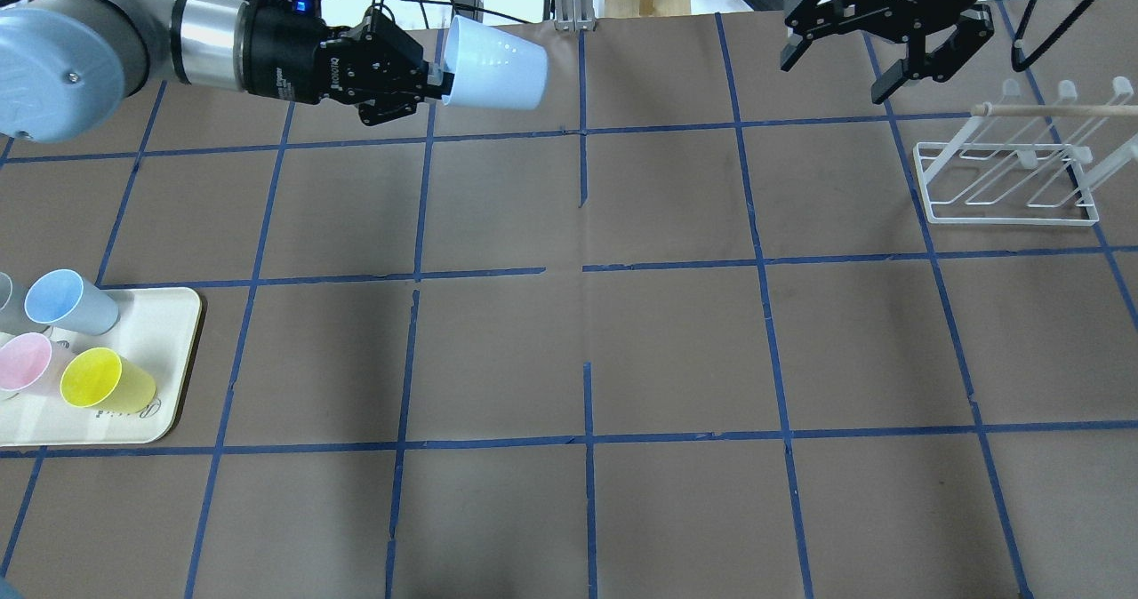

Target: Transfer IKEA cup to right arm and place on rack

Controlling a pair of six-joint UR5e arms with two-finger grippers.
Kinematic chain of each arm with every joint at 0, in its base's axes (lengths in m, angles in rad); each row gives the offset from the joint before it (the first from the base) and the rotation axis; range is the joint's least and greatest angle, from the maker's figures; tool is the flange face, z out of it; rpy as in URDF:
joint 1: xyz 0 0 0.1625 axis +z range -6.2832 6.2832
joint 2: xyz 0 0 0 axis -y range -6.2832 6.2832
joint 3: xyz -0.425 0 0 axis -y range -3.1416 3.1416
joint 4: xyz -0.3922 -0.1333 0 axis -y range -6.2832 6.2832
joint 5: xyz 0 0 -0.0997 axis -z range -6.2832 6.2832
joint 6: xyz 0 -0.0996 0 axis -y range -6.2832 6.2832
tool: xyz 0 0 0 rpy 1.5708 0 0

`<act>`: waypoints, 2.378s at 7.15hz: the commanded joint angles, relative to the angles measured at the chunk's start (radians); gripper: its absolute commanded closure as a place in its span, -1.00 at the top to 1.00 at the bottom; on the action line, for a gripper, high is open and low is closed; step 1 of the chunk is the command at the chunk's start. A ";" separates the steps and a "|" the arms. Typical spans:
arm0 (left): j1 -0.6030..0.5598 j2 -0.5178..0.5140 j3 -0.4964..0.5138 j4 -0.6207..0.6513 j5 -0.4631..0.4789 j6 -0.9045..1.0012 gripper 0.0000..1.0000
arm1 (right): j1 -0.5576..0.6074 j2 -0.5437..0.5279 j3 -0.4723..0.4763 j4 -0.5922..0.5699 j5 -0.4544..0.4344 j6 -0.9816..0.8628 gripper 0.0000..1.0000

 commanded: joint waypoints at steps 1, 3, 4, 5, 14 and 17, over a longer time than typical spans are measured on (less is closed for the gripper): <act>-0.063 0.013 -0.086 0.013 -0.192 -0.015 -1.00 | -0.089 -0.004 0.002 0.158 0.315 -0.089 1.00; -0.126 0.020 -0.093 0.015 -0.252 -0.016 -1.00 | -0.089 -0.010 0.005 0.158 0.465 -0.091 1.00; -0.147 0.022 -0.091 0.015 -0.263 -0.015 -1.00 | -0.089 -0.010 0.011 0.163 0.524 -0.130 1.00; -0.166 0.025 -0.091 0.013 -0.315 -0.015 -1.00 | -0.089 -0.010 0.034 0.172 0.584 -0.188 1.00; -0.267 0.003 -0.089 0.044 -0.435 -0.015 -1.00 | -0.081 -0.128 0.206 0.228 0.707 -0.191 1.00; -0.269 -0.007 -0.093 0.045 -0.438 -0.015 -1.00 | -0.081 -0.128 0.203 0.241 0.708 -0.081 1.00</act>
